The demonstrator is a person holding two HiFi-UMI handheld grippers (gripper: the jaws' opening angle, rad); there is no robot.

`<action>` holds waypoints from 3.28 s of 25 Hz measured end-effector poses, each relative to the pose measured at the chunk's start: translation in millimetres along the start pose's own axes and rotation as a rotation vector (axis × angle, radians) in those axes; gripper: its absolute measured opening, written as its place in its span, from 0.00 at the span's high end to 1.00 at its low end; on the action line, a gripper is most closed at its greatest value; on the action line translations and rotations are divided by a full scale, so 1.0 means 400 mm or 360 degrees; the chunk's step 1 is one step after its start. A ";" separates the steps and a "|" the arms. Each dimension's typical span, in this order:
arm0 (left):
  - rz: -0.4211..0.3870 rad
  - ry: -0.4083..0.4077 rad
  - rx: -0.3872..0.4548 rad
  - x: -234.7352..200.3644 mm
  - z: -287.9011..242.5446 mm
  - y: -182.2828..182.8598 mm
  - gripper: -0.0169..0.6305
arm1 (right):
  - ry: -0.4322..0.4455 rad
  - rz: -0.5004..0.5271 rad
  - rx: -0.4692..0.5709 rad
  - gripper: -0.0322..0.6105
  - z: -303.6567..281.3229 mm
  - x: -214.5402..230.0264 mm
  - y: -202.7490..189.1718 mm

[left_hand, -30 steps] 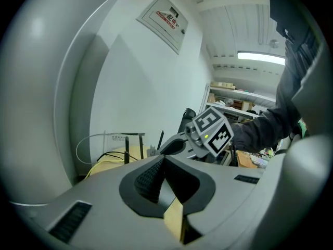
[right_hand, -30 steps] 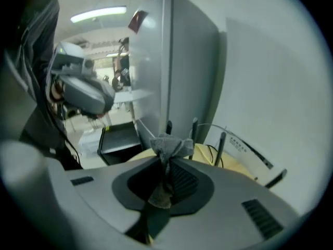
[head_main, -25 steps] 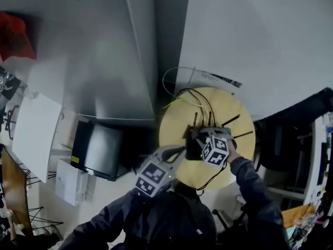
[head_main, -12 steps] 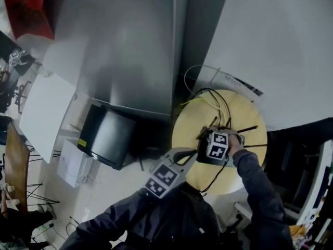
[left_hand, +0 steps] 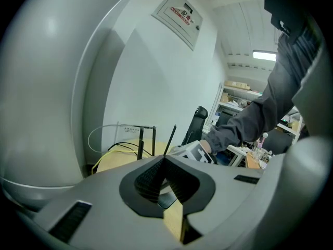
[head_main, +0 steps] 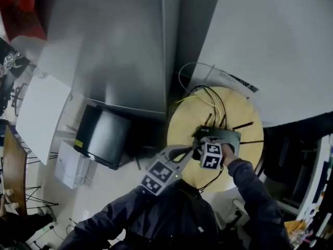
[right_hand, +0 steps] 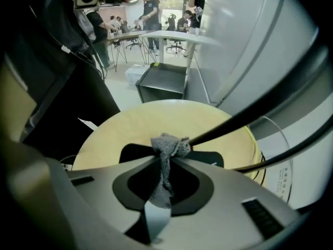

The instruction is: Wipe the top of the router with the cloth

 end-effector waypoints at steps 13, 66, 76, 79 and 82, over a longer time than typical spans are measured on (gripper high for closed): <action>-0.0027 -0.0039 -0.0014 0.019 -0.017 -0.001 0.97 | 0.0097 -0.0021 0.0086 0.84 0.012 -0.150 0.000; -0.0065 -0.0056 -0.0053 0.055 -0.032 0.004 0.97 | -0.0207 -0.0354 0.0017 0.84 0.030 -0.007 -0.225; -0.0033 -0.0008 -0.0060 0.028 -0.040 0.026 0.97 | -0.0354 -0.0323 -0.0122 0.84 -0.031 0.126 -0.268; -0.0020 -0.0001 -0.0058 0.020 -0.040 0.032 0.97 | -0.0323 -0.0290 -0.0128 0.84 -0.040 0.123 -0.270; -0.0017 -0.0007 -0.0060 0.016 -0.042 0.034 0.97 | -0.0263 -0.0252 -0.0114 0.84 -0.034 0.096 -0.263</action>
Point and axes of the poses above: the fingertips, and each gripper's own axes: z backward along the fingers, x to its right, y out of its top, the point moved 9 cm from there along z, backward along the fingers, and after that the axes turned 15 degrees about -x, right-handed, at the moved point
